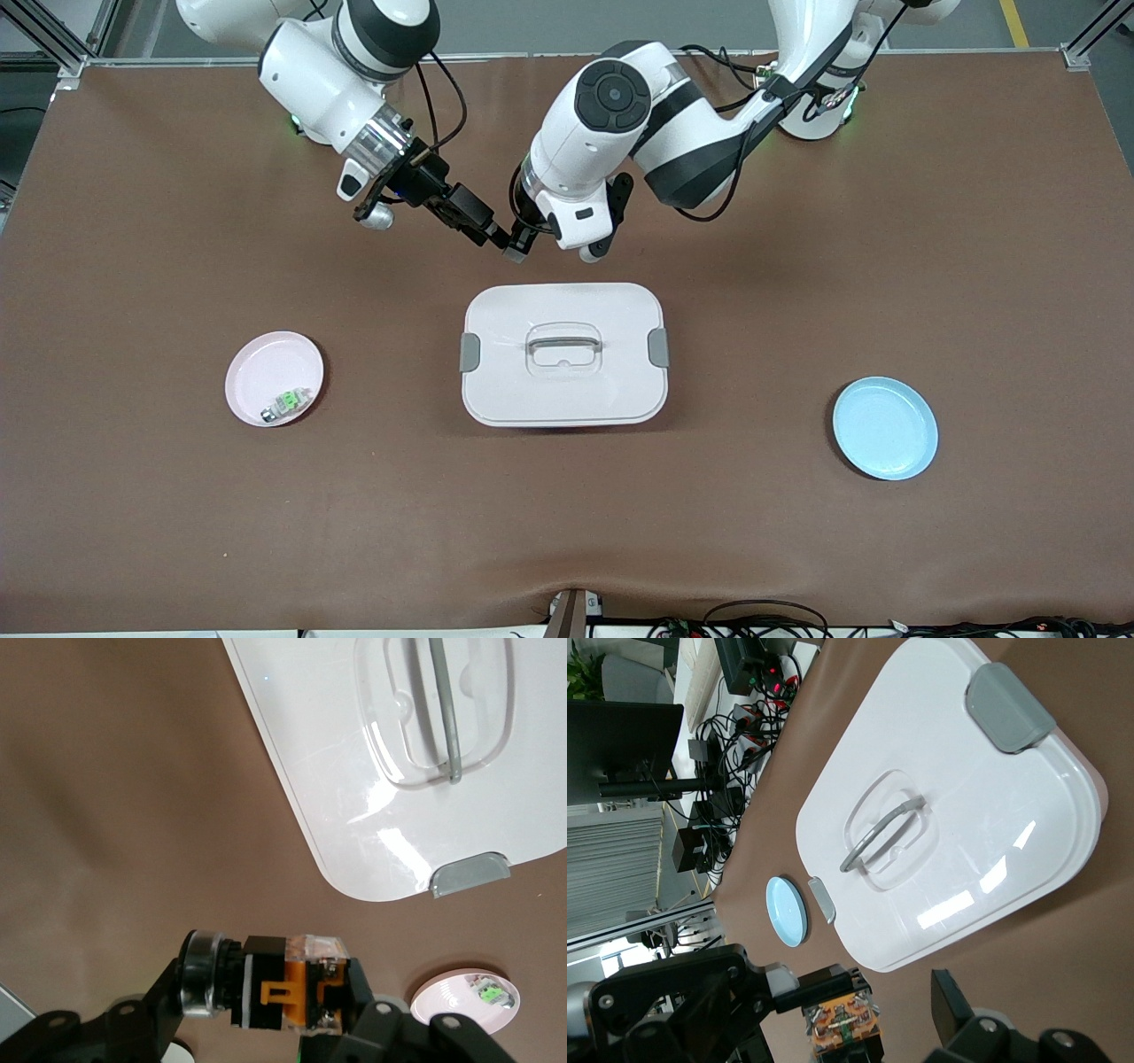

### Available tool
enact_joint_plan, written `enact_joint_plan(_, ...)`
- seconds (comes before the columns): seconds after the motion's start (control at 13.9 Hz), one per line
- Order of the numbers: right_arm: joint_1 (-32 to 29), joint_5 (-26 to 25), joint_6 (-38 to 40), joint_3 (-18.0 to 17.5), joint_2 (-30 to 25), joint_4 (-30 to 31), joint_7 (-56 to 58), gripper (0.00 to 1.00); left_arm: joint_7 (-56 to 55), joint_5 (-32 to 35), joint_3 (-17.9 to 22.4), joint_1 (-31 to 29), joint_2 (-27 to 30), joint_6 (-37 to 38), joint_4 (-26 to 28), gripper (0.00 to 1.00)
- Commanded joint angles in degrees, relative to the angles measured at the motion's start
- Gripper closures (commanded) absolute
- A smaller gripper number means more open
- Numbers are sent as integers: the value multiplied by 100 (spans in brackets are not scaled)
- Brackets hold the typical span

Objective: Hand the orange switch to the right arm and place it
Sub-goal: 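Carry the switch above the box while the right gripper reaches it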

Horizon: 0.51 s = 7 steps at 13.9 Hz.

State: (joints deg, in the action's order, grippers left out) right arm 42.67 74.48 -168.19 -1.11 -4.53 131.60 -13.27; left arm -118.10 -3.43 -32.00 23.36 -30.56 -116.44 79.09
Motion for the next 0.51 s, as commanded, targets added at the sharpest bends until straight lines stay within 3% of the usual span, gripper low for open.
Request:
enact_joint_plan(0.0,145,225,-73,49,171,-188,525,0,-90,88,44,143,-100,7,-210,100)
enact_joint_plan(0.43,189,234,-47,49,321,-3,1142,0,-90,79,53,134,-100,-1,-210,100)
